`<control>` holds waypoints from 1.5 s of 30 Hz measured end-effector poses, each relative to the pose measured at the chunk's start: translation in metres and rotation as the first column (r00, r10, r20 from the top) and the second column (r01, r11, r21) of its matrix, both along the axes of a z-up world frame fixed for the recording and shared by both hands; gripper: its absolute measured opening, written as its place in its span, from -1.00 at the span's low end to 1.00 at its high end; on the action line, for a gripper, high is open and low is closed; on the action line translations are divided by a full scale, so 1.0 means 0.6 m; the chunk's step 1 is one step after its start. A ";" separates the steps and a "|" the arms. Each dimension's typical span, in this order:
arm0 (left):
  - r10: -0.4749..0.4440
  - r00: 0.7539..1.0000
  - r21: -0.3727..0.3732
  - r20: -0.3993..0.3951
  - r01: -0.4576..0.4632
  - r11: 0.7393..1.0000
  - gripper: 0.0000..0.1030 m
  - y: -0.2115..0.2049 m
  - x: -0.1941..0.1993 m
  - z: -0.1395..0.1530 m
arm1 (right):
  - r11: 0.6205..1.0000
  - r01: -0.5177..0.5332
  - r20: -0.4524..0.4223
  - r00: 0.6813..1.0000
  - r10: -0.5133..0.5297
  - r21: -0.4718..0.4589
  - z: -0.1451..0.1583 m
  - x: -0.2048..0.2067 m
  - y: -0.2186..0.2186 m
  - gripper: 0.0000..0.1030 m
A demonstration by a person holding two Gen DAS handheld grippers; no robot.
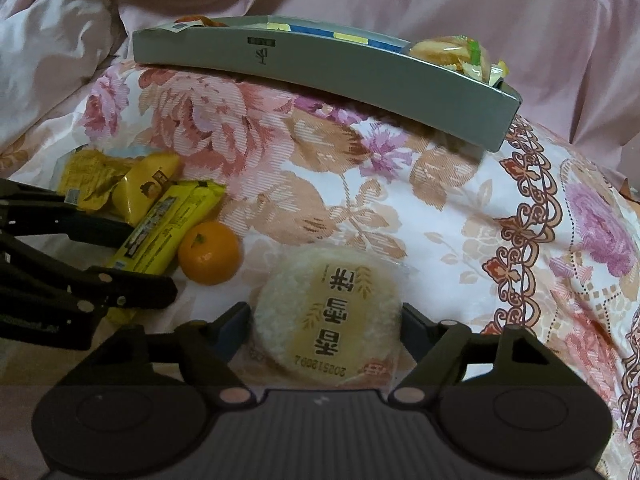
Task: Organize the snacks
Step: 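Grasp the yellow candy bar with the left tool while the right grasps the rice cake, then lift the candy bar and rice cake and carry both toward the grey tray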
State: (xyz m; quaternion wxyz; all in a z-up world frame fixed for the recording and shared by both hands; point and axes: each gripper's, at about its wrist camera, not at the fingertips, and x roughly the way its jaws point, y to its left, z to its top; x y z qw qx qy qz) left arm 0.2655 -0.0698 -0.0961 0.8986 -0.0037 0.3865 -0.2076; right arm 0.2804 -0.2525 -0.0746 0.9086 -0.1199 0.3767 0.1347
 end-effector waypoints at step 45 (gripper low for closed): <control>0.030 0.982 -0.283 -0.188 -0.083 0.956 -0.04 0.020 -0.095 0.051 | 0.852 0.102 0.465 0.868 0.176 -0.514 0.035 -0.094 0.052 0.50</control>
